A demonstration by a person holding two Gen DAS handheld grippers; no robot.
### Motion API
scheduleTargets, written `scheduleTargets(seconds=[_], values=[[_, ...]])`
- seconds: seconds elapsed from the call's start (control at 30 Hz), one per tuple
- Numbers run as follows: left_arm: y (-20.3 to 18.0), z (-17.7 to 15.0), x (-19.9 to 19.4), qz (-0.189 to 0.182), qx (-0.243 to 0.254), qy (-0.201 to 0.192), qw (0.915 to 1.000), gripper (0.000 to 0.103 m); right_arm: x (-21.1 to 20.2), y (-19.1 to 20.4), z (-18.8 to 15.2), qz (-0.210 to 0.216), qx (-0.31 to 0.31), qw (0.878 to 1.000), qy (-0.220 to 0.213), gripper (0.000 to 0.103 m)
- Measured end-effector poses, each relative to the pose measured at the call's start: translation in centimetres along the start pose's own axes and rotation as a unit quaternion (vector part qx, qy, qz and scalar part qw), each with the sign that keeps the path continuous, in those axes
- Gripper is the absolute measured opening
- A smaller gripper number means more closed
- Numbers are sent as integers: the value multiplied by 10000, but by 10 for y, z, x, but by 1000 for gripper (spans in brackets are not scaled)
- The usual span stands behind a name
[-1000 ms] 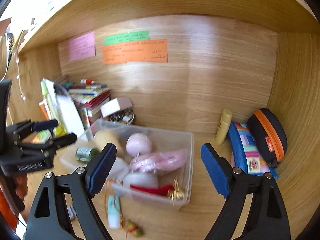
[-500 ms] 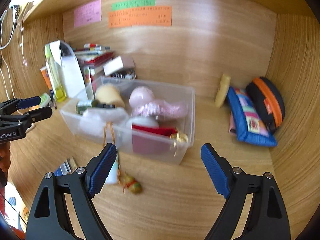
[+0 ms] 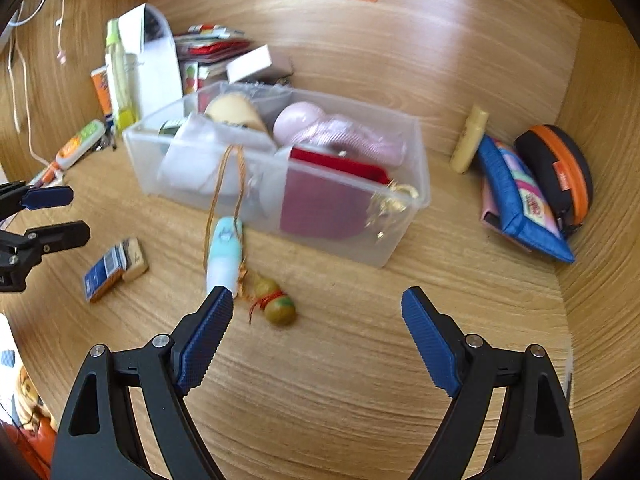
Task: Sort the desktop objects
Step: 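Withdraw both open grippers from the bin toward the loose desk items, then grasp the blue Max box with the left gripper while the right gripper grasps the green gourd charm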
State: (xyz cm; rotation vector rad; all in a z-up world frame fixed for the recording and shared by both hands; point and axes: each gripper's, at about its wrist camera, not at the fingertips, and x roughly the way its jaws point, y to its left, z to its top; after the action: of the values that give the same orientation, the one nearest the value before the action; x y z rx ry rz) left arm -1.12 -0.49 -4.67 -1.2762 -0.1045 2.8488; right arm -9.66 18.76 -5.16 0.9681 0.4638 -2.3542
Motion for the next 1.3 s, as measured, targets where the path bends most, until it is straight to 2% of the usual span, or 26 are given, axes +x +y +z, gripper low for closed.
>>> scheduleTargets(seconds=[0.17,0.27,0.3,0.43,0.53,0.6,0.67,0.8,1.03,1.3], values=[[-12,-10,5,-147,81,129,9998,76,11,2,-3,271,-73,9994,221,81],[-18,-13,10,-222,149,243,9993,74,19,0,-2,476,-1,9980,427,65],[-19,-13,12,-232,175,267,9992,70,21,0,-2,513,6,9976,454,61],[-22,-15,19,-35,229,287,9993,63,28,1,-1,592,7,9969,516,58],[-24,-17,23,41,288,282,9992,55,33,3,1,626,11,9965,560,49],[-25,-18,26,24,313,328,9990,43,36,4,2,649,-15,9961,598,37],[-26,-19,28,51,343,306,9989,41,37,5,2,674,-46,9961,571,32],[-24,-20,27,31,316,287,9991,27,37,8,2,695,-95,9962,523,18],[-8,-17,25,-4,-2,227,9997,27,26,-5,5,732,225,9967,258,18],[6,-1,6,9,-249,-166,9996,27,-10,-12,22,722,374,9963,-295,18]])
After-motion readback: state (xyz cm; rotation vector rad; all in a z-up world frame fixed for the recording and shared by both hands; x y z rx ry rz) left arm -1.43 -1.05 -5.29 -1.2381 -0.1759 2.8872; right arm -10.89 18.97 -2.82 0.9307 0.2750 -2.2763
